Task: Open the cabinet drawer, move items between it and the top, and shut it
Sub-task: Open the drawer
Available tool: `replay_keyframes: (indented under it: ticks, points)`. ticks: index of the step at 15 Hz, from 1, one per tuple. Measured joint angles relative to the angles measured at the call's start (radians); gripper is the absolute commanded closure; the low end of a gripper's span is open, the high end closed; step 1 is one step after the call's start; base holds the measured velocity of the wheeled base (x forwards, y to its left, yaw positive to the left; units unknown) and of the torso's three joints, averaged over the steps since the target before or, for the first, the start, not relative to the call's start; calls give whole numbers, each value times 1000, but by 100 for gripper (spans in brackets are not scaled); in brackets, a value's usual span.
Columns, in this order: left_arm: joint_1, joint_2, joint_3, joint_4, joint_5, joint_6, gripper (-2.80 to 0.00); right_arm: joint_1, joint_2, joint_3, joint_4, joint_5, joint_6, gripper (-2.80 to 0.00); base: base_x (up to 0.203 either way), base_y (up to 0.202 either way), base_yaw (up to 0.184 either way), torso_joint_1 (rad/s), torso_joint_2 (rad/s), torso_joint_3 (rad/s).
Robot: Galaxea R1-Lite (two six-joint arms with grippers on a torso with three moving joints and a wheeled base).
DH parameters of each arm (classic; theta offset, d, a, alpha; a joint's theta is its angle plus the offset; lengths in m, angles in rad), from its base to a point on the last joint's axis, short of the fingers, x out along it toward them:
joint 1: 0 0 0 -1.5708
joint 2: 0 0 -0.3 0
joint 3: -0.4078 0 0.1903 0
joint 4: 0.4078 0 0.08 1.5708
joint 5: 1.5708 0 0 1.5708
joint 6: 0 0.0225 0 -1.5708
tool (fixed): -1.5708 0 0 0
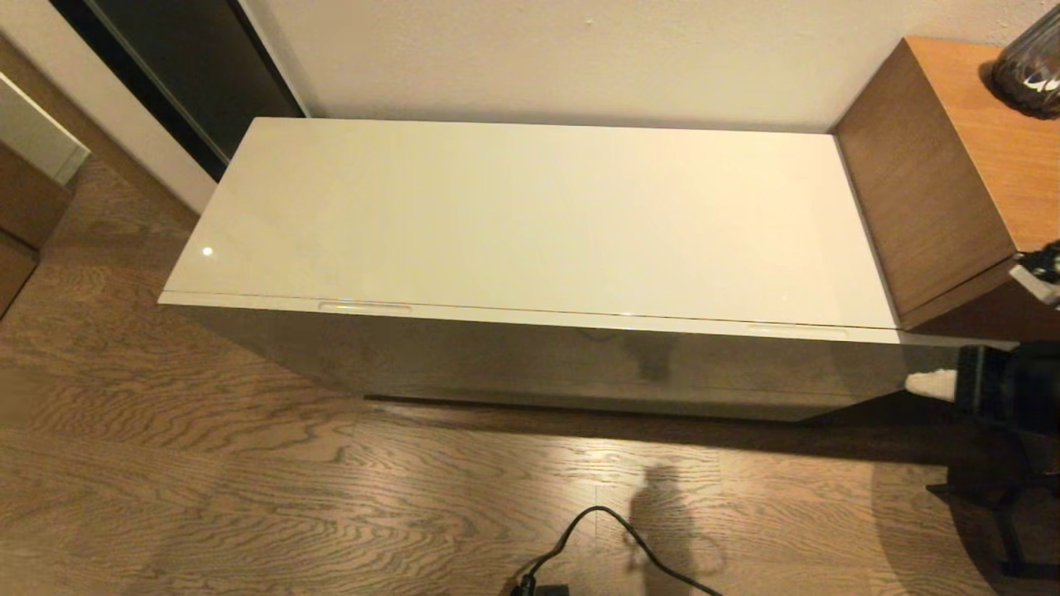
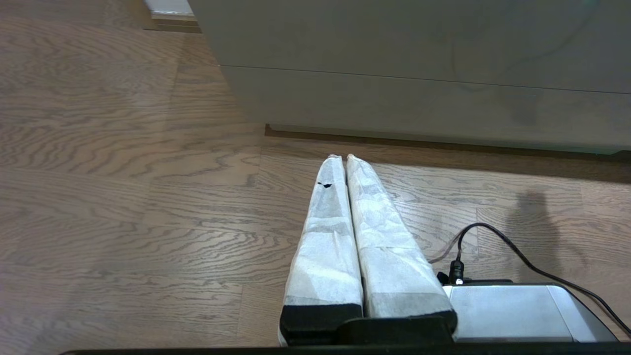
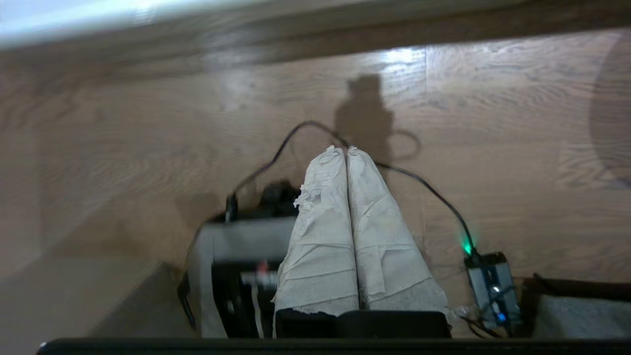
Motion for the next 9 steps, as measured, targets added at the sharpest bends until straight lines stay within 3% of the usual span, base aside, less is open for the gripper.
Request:
replay_keyframes:
  ticks: [3, 9]
  points:
    - [0, 0, 0, 0, 0, 0, 0, 59, 206, -179, -43, -52, 66, 0, 0, 0, 0, 0, 0, 0]
    - [0, 0, 0, 0, 0, 0, 0, 171, 361, -566, 339, -95, 152, 0, 0, 0, 0, 0, 0, 0]
